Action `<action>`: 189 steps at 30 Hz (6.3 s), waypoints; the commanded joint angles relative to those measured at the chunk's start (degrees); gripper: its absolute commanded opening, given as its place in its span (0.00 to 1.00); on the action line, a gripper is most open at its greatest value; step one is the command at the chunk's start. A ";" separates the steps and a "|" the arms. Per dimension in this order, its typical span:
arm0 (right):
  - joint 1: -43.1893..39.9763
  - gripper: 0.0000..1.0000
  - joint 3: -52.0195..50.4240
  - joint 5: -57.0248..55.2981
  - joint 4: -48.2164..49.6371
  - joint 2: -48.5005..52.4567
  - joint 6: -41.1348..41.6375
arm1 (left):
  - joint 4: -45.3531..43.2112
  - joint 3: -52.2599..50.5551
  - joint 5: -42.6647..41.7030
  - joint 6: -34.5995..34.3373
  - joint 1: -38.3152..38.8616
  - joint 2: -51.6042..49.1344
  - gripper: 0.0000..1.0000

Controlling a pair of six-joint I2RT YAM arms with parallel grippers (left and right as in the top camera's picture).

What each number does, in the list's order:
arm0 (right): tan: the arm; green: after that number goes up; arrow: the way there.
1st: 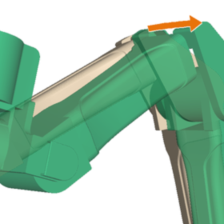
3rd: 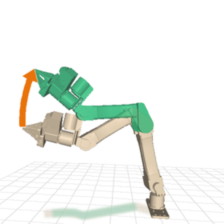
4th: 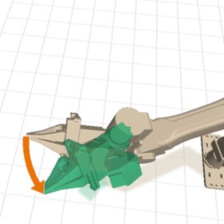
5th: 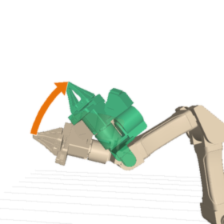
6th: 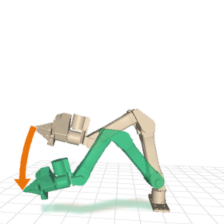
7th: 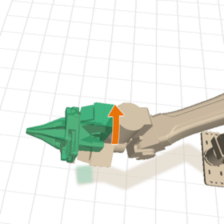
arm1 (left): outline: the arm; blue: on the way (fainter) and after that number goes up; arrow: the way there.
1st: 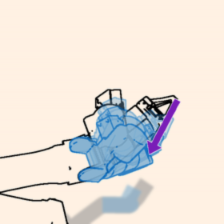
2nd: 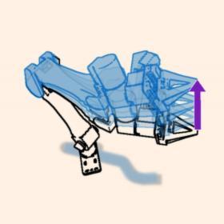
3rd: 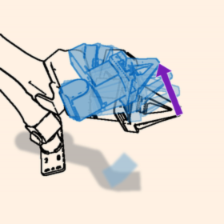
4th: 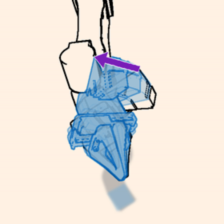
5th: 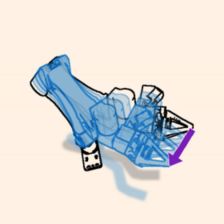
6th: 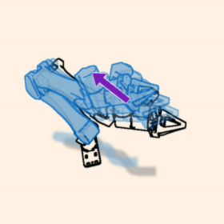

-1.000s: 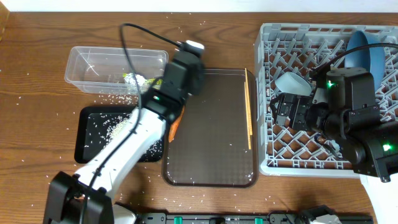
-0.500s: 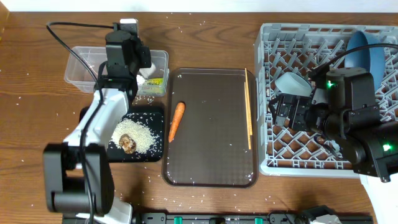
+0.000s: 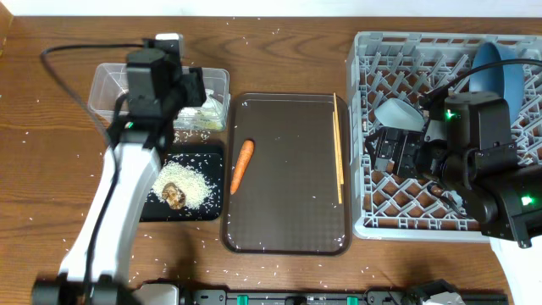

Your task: Sort waste into correct bins and load items into the dishwasher rack

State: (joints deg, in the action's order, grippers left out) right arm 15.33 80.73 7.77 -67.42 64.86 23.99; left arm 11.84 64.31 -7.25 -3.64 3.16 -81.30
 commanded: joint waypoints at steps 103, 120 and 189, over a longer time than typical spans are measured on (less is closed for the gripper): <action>-1.01 0.99 0.59 0.22 -1.44 0.02 0.63 | 22.53 -0.33 8.17 -0.48 24.04 -25.33 0.31; -1.01 0.99 0.59 0.17 -1.36 0.02 0.61 | 29.66 2.21 7.65 -0.72 24.20 -19.08 0.19; -1.01 0.99 0.59 0.13 2.16 0.02 0.59 | 17.81 -10.32 -7.98 -22.58 1.57 19.19 0.75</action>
State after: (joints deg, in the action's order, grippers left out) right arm 15.33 80.73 7.77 -66.19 64.88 23.99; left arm 30.94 51.44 -8.64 -39.44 2.96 -63.83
